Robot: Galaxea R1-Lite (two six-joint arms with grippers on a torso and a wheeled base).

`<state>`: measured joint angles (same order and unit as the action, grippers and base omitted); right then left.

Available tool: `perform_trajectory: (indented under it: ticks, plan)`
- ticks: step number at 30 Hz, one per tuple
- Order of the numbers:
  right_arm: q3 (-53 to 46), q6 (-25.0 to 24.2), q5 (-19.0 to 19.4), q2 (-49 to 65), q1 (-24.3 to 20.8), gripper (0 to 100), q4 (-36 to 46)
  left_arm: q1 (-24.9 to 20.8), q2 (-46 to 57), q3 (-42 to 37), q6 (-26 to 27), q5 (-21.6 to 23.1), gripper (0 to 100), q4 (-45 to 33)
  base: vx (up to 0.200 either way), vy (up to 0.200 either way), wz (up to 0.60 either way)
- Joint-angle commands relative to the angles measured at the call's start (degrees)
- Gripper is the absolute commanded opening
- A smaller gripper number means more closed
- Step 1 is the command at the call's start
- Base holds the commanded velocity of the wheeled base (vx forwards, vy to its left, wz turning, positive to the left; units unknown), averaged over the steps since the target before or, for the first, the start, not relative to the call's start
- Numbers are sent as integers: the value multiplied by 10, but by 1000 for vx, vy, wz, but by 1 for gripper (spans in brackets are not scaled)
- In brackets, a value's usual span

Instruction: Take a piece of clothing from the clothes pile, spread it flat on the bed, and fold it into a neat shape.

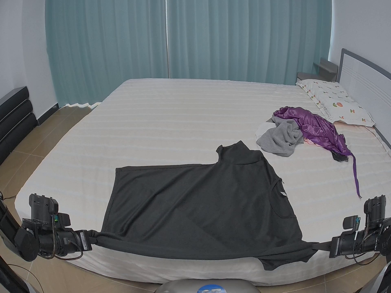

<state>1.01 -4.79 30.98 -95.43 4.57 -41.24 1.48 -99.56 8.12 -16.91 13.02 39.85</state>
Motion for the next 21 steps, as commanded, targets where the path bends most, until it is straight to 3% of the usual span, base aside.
perform_trajectory:
  ticks: [1, 15, 21]
  plan:
    - [7, -16, 0, -5, -5, 0, -16, 0, 13, 26, -13, 0, 0, 1, 0, 0, 0]
    - [75, -36, -9, -61, -16, 0, -32, -1, -1, 68, -27, -5, 0, -2, 0, 0, 0]
    - [109, -71, -8, -68, -17, 0, -32, -1, -20, 80, -30, -6, 0, -6, 0, 0, 0]
